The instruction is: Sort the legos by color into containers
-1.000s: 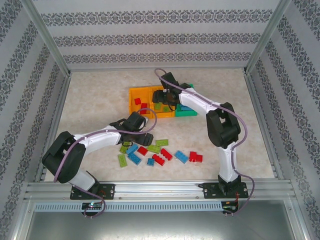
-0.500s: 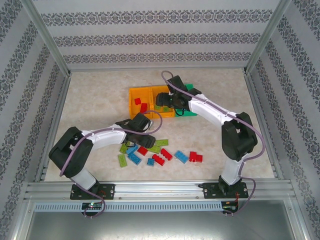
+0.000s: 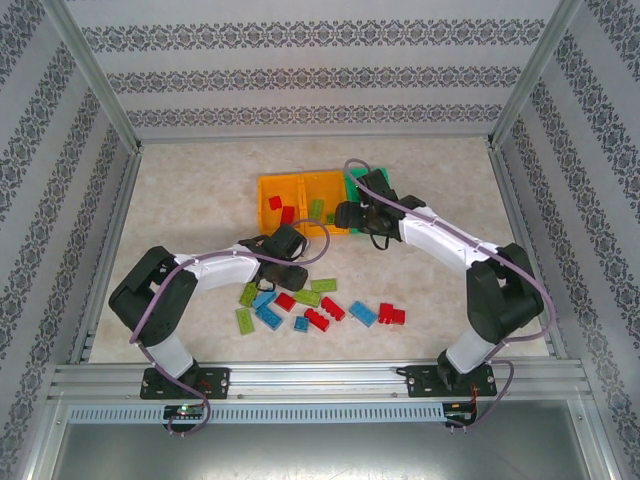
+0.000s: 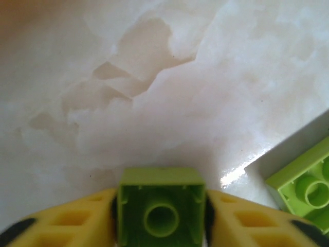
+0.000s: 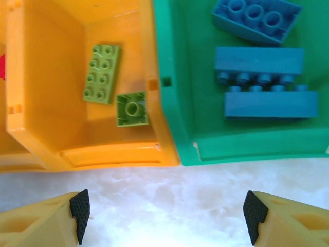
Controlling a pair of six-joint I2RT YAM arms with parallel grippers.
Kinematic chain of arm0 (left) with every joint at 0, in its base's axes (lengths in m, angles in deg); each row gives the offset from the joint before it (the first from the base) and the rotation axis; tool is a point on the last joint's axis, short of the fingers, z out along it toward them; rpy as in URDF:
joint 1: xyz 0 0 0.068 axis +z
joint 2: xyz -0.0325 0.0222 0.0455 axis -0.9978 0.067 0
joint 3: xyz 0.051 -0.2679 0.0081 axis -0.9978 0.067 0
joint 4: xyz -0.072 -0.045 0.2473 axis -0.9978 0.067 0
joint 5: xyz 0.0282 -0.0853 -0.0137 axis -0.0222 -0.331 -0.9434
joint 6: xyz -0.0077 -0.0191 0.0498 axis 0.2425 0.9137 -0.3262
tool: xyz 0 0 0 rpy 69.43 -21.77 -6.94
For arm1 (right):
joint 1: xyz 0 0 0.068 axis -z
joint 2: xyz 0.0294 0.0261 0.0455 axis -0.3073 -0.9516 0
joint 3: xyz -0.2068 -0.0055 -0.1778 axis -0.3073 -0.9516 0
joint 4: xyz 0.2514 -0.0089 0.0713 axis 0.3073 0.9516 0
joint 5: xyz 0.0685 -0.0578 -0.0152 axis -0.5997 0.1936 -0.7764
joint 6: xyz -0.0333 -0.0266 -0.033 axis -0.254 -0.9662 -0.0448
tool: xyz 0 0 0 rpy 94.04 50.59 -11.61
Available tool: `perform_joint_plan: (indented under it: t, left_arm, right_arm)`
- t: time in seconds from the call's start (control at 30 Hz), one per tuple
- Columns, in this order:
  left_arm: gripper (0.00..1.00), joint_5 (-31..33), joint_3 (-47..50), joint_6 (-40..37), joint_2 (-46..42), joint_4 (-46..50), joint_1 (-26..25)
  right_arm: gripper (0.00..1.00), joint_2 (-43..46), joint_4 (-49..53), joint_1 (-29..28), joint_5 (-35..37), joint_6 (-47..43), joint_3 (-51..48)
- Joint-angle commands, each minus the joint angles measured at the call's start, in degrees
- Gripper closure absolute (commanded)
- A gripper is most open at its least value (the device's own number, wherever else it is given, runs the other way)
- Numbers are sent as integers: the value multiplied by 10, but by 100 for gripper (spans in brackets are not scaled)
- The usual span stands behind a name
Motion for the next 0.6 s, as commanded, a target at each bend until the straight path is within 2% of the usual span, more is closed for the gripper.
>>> perform_joint_plan:
  t: [0.0, 0.3, 0.43, 0.57]
  left_arm:
    - [65, 11, -17, 7, 3, 17, -7]
    - [70, 25, -61, 13, -26, 43, -7]
    - [70, 39, -117, 1, -32, 59, -7]
    - [71, 49, -200, -19, 7, 80, -5]
  right_arm:
    - [19, 32, -3, 6, 25, 0, -25]
    - [18, 103, 2, 7, 76, -1, -119]
    - [18, 147, -6, 6, 77, 7, -177]
    - [17, 190, -30, 5, 53, 9, -231]
